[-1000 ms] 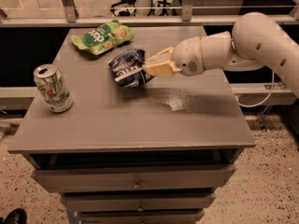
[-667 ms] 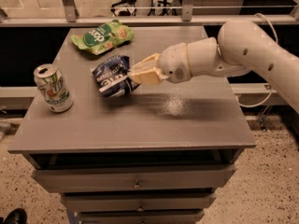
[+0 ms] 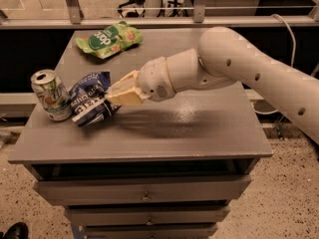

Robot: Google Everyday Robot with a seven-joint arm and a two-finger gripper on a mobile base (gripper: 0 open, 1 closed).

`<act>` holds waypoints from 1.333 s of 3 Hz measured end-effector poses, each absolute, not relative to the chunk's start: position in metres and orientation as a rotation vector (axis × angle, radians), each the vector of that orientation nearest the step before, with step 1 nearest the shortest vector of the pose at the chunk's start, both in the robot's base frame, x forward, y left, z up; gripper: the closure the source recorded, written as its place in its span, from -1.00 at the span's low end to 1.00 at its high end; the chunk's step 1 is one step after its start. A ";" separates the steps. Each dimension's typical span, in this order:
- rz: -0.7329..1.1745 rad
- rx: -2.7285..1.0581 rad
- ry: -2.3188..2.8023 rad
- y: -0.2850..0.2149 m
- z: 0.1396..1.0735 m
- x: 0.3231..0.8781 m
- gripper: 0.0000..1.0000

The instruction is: Move blue chip bag near 7up can

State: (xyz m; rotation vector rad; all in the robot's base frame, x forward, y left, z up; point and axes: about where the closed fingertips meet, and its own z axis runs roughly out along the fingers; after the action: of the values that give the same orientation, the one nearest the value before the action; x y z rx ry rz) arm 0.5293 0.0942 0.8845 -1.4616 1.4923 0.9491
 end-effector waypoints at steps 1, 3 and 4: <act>0.951 -1.489 1.495 0.107 0.880 0.523 -0.41; 0.844 -1.518 1.532 0.081 0.881 0.539 -1.00; 0.709 -1.547 1.558 0.031 0.897 0.560 -1.00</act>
Offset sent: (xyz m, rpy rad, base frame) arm 0.0038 0.0028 -0.0117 -0.0704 -0.0289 -0.0118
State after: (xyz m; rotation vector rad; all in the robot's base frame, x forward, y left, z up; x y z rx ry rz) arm 0.5603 0.0310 0.8966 -1.5473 1.5584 0.7095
